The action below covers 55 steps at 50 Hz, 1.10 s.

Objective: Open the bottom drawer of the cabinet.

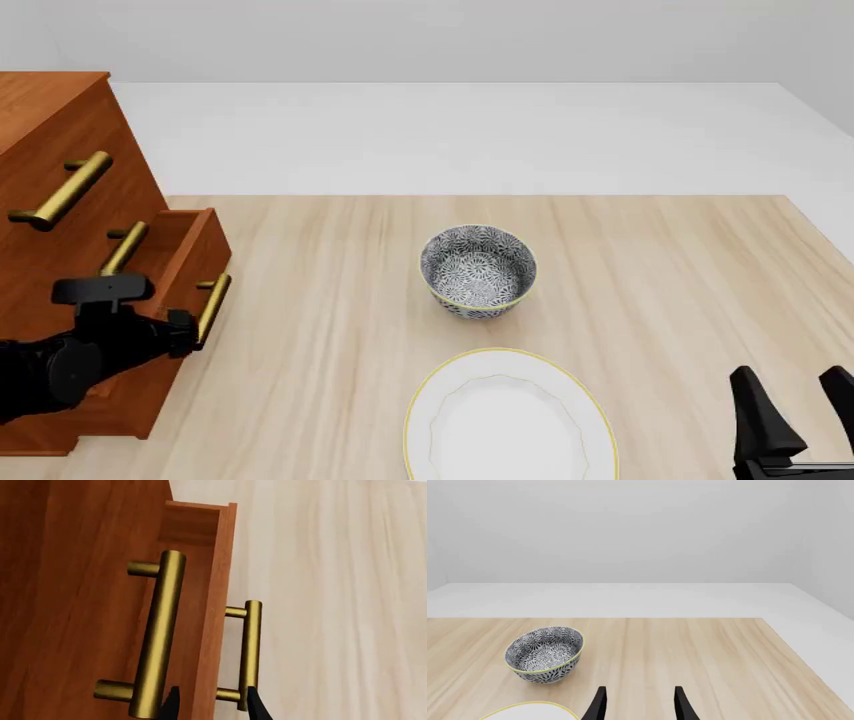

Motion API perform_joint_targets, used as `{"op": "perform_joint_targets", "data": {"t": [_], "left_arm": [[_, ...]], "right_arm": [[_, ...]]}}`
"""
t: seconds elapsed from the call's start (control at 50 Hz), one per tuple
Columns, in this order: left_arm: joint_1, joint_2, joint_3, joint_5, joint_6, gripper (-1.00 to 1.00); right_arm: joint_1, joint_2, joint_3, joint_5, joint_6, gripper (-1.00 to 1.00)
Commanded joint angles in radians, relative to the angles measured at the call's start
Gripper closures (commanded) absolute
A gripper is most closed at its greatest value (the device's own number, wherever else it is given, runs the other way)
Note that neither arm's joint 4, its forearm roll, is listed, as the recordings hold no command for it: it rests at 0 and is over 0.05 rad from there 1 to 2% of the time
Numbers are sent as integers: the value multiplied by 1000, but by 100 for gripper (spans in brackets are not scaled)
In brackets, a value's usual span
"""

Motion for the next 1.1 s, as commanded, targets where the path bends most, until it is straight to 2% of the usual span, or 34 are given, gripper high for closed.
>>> {"op": "perform_joint_targets", "data": {"t": [0.02, 0.42, 0.58, 0.62, 0.8, 0.96, 1.0, 1.02, 1.1], "left_arm": [[-20, 58, 2, -34, -17, -100], [-74, 148, -30, -26, -46, -100], [-75, 174, -62, 8, -18, -100], [-86, 180, -65, 14, -32, -100], [-102, 220, -91, 40, 9, -100], [-130, 236, -102, 57, -5, -100], [-174, 240, -93, 59, -57, -100], [-158, 245, -94, 55, -21, -100], [-182, 255, -90, 48, -37, -100]], "right_arm": [[0, 0, 0, 0, 0, -100], [0, 0, 0, 0, 0, -100], [0, 0, 0, 0, 0, -100], [0, 0, 0, 0, 0, -100], [0, 0, 0, 0, 0, -100], [0, 0, 0, 0, 0, -100], [0, 0, 0, 0, 0, -100], [0, 0, 0, 0, 0, -100], [0, 0, 0, 0, 0, -100]]}}
